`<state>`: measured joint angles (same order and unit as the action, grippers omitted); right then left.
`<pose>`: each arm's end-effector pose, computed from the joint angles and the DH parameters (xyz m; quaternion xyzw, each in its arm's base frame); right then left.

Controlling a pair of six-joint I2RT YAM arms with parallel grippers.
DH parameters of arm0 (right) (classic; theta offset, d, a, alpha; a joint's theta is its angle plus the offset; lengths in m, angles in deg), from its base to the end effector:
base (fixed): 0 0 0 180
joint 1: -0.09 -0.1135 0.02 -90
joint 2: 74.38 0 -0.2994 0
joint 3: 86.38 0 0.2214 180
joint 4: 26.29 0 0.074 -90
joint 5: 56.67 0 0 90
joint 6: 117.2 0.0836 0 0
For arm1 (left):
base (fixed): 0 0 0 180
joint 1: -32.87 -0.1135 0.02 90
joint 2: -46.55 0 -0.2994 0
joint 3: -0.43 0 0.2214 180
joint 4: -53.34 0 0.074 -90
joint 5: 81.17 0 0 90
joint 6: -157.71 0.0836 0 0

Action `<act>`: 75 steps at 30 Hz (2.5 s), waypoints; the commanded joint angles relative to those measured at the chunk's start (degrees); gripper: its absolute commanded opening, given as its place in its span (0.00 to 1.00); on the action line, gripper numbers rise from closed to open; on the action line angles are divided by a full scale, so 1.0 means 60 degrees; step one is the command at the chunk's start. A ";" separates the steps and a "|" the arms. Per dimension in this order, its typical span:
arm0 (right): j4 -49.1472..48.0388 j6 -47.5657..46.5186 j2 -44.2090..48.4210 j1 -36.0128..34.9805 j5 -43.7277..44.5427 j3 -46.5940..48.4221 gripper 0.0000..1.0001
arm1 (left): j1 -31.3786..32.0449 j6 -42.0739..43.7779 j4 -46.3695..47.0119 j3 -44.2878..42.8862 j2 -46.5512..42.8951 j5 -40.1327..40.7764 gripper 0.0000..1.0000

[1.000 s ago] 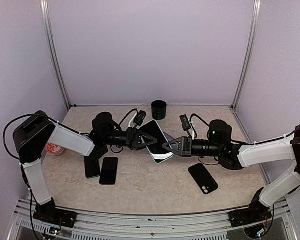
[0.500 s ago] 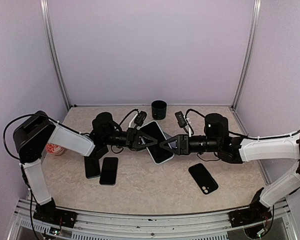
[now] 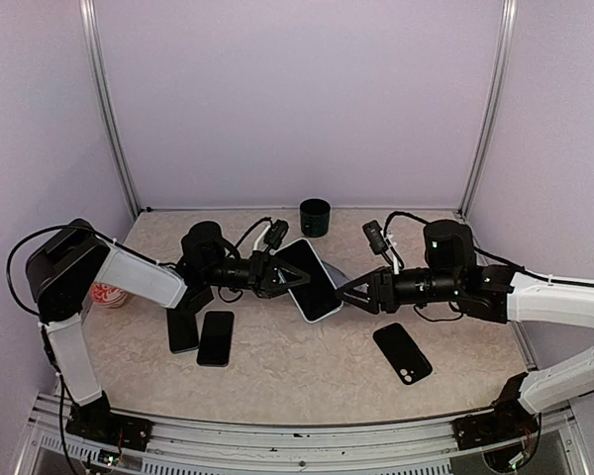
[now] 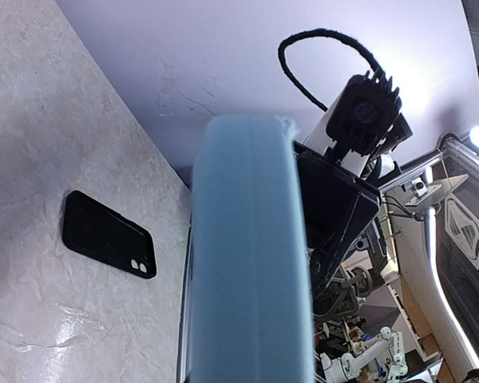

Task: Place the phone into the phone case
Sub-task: Pass from the right arm to the left, then pass from the left arm to the right

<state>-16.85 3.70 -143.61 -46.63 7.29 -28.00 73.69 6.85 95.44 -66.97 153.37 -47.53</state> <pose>0.1592 0.2225 0.3001 -0.2376 0.7742 0.4930 0.3180 0.2556 -0.3127 0.2651 0.2306 0.6587 -0.7003 0.1499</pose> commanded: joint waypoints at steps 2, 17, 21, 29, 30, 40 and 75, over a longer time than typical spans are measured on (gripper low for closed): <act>0.1357 -0.0515 0.0538 -0.0079 0.0591 -0.0298 0.47 | -0.0177 -0.0605 0.1185 0.0072 0.0072 0.0132 0.00; -0.2544 0.2414 -0.0466 -0.0072 -0.1156 -0.1269 0.35 | -0.0285 -0.0646 0.1466 0.0274 -0.0048 0.0363 0.00; -0.2972 0.2731 -0.0764 -0.0066 -0.1200 -0.1278 0.29 | -0.0284 -0.0609 0.1437 0.0264 -0.0085 0.0363 0.00; -0.3453 0.2952 -0.0939 0.0057 -0.1415 -0.1279 0.19 | -0.0277 -0.0594 0.1396 0.0253 -0.0109 0.0354 0.00; -0.3441 0.2951 -0.1000 0.0077 -0.1416 -0.1286 0.18 | -0.0280 -0.0594 0.1397 0.0255 -0.0109 0.0355 0.00; -0.4215 0.3349 -0.1391 0.0248 -0.1546 -0.1463 0.10 | -0.0248 -0.0579 0.1397 0.0259 -0.0087 0.0355 0.00; -0.0688 0.1290 -0.0102 0.0657 -0.0071 -0.0265 0.41 | -0.0113 -0.0598 0.1347 0.0142 0.0101 0.0224 0.00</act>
<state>-25.31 14.37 -143.81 -43.18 6.83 -34.01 72.36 2.78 100.62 -65.38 153.85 -45.19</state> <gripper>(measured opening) 0.375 0.109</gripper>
